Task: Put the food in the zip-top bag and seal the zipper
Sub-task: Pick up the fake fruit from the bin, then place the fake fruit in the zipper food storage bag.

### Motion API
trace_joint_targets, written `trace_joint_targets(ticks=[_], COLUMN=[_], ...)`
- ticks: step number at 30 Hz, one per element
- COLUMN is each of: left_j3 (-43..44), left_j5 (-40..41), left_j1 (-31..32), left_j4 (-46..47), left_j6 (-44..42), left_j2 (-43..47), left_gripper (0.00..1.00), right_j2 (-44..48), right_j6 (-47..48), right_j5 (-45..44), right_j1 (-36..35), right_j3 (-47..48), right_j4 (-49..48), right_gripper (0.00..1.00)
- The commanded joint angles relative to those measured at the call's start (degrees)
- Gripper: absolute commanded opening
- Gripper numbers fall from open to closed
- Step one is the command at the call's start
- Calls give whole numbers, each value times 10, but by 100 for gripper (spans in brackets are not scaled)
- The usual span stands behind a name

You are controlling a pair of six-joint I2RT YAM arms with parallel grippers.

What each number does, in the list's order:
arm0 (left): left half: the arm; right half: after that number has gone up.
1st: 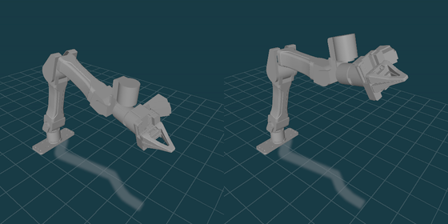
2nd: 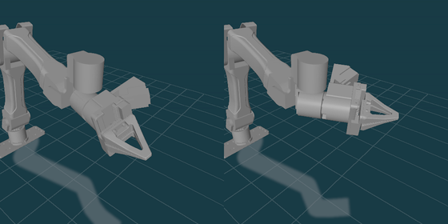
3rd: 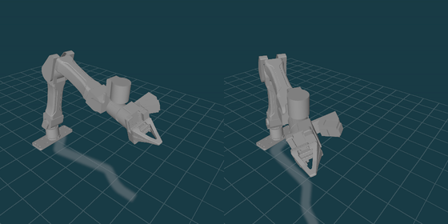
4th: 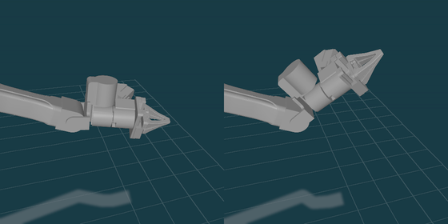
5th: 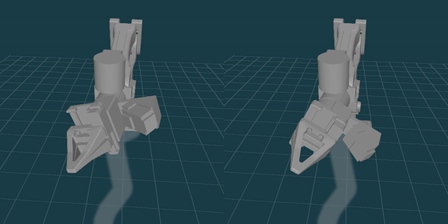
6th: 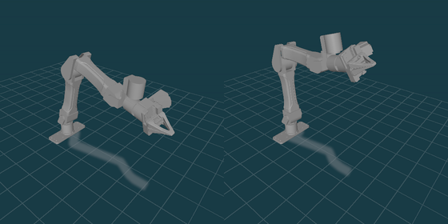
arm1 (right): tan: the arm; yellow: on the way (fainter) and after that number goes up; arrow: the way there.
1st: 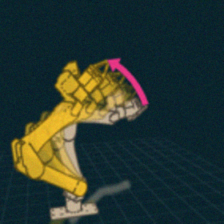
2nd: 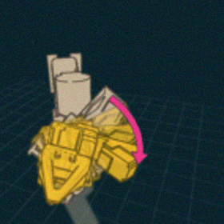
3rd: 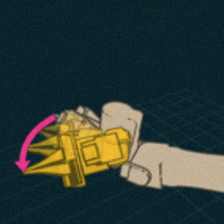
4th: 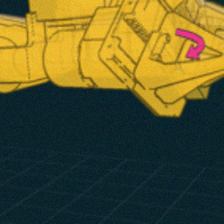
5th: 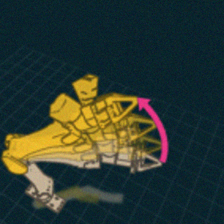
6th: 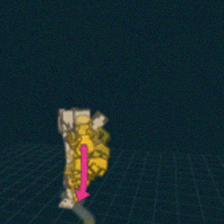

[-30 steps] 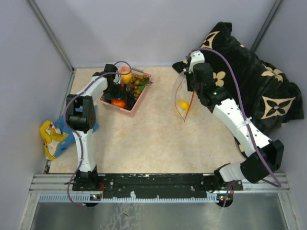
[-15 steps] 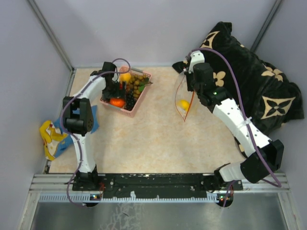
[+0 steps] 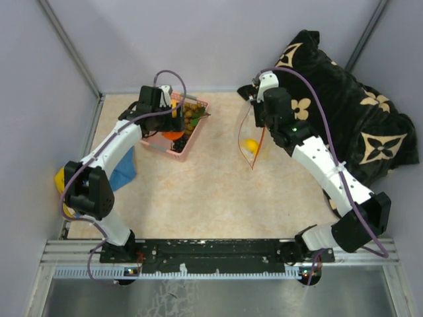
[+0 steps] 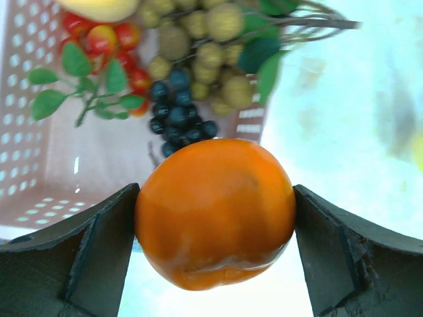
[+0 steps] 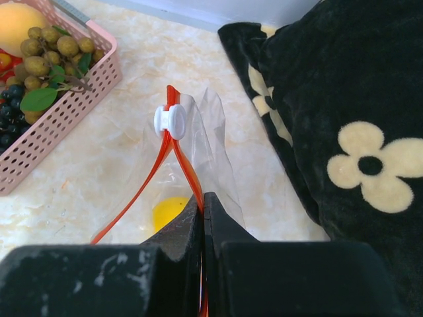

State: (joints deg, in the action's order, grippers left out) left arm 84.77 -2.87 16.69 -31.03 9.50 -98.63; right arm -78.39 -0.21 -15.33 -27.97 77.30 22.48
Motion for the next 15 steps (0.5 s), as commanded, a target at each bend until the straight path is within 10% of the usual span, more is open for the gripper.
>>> trace_joint_targets(ticks=[1, 15], left_j3=[-50, -255], left_j5=[-19, -120], left_j1=[50, 180], left_j4=[127, 542], left_j6=[3, 3], left_j2=[68, 231], left_gripper=[66, 61], right_j2=[7, -6], right_j6=[-5, -7], right_j5=[2, 2], right_j1=[-15, -30], right_j3=[37, 51], right_j4=[-7, 6], right_gripper=[0, 0])
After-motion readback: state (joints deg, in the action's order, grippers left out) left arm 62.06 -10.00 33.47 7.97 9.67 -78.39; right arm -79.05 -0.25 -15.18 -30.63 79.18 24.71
